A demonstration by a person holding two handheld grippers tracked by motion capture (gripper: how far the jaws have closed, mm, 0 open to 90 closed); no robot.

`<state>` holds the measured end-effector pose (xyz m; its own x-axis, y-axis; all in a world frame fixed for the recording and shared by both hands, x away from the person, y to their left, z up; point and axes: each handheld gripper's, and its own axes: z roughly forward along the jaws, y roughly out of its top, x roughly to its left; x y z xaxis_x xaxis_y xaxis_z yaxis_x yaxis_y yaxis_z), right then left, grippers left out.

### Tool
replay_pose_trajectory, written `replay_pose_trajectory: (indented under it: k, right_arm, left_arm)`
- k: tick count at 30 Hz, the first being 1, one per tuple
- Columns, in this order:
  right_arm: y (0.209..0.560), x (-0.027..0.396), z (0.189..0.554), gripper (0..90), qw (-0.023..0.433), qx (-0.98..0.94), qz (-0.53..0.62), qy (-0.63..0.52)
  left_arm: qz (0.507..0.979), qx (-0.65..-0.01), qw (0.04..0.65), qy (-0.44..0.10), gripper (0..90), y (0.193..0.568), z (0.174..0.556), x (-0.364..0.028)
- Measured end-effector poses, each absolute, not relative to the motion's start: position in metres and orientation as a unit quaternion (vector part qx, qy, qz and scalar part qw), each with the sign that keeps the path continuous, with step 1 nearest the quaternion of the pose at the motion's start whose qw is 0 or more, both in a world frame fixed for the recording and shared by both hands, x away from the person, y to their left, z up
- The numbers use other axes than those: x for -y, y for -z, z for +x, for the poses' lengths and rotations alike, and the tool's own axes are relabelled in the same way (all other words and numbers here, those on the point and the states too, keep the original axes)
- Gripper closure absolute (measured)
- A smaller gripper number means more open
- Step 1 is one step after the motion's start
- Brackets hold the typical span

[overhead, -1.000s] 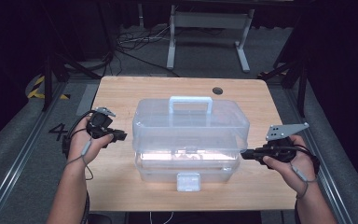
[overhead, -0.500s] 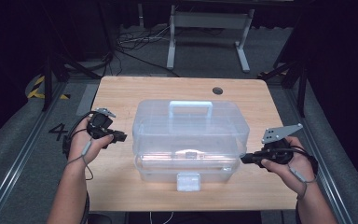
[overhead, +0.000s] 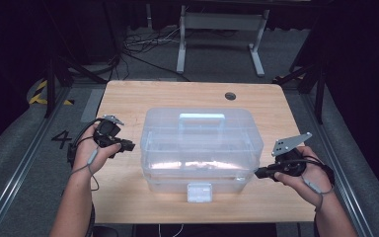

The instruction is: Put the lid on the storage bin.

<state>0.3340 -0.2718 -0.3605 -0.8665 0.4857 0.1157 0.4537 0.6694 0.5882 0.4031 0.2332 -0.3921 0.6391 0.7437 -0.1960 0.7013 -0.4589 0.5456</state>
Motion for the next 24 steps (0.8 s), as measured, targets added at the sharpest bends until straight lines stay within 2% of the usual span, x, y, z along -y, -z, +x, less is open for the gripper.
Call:
replay_pose_trajectory:
  k: [24]
  right_arm:
    - [0.3704,0.2645,0.3349,90.0,0.014,-0.929,0.252,-0.272]
  left_arm:
    - [0.856,-0.424,0.294,-0.027,77.0,0.3968,0.4045,-0.2309]
